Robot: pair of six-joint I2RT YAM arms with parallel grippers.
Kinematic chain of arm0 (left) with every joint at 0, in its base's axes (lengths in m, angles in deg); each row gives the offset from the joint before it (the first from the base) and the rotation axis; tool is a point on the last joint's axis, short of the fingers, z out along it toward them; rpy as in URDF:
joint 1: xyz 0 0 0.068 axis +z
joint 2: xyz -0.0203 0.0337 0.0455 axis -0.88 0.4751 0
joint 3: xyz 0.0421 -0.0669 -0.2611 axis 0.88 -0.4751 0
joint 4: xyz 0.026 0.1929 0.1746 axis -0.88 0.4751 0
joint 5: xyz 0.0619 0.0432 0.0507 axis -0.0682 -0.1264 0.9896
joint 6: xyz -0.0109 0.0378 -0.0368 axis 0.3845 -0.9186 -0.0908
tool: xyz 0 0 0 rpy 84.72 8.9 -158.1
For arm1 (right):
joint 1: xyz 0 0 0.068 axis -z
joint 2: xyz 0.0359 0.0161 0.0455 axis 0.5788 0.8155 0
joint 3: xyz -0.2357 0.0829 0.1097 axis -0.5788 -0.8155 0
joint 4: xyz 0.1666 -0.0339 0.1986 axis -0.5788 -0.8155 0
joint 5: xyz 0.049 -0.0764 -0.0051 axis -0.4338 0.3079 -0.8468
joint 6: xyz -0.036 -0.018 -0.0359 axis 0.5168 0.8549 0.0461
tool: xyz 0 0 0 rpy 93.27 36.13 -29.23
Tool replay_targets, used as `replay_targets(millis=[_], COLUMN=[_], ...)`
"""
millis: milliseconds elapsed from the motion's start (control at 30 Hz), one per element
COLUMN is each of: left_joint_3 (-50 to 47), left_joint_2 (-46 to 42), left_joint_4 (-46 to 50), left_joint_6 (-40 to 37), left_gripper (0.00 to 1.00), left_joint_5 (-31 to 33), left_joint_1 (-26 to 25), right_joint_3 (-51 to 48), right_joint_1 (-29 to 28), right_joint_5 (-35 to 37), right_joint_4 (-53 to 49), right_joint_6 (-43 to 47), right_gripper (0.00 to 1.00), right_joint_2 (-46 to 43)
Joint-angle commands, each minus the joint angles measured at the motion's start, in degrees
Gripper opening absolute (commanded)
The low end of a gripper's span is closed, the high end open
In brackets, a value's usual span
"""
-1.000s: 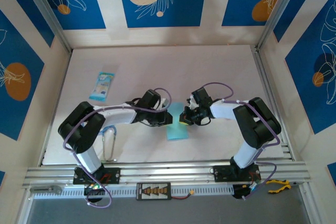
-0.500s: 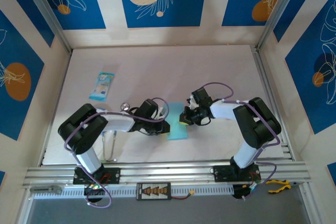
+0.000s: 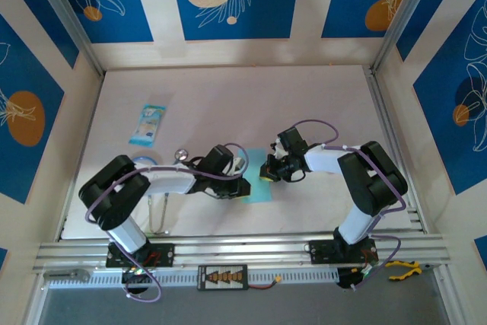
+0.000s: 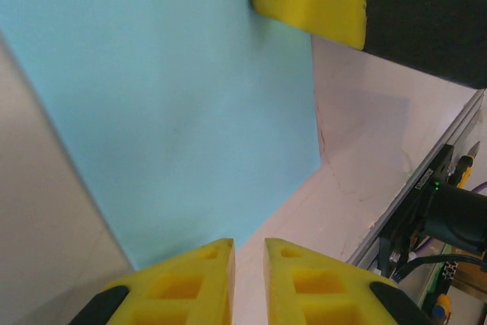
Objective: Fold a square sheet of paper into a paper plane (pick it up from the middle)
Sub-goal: First fold the square sheet of paper in half at the center of the table.
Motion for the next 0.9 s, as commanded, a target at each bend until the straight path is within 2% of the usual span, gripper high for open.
replay_targets(millis=[0, 233, 400, 500, 667, 767, 867], left_joint_3=[-0.67, -5.50, -6.53, -5.46, -1.99, 0.12, 2.14], left_joint_2=[2.20, 1.46, -2.41, -4.59, -9.90, -11.88, -11.41], left_joint_4=[-1.54, -1.65, 3.24, 7.46, 13.77, 15.40, 15.10], left_joint_6=[1.58, 1.83, -0.97, -3.72, -6.47, -7.13, -7.25], left_gripper=[0.17, 0.16, 0.16, 0.16, 0.16, 0.15, 0.14], left_joint_5=[-0.78, -0.46, 0.52, 1.39, 7.98, 10.66, 9.86], left_joint_1=[-0.97, -0.94, -0.93, -0.92, -0.51, 0.99, 4.04], right_joint_3=[-3.00, -3.05, -2.86, -2.52, -0.40, 2.66, 4.17], right_joint_1=[-0.57, -0.58, -0.62, -0.66, -1.73, -2.79, -3.21], right_joint_5=[5.91, 6.12, 6.03, 5.83, 3.16, 2.25, 2.40], right_joint_4=[-7.56, -7.74, -7.53, -7.60, -6.45, -6.91, -6.18], right_joint_6=[-0.40, -0.20, -0.24, -0.22, -0.31, 0.07, -0.20], right_gripper=[0.00, 0.00, 0.00, 0.00, 0.00, 0.00, 0.02], right_joint_2=[3.20, 3.34, 3.75, 3.86, 2.59, -0.04, -5.18])
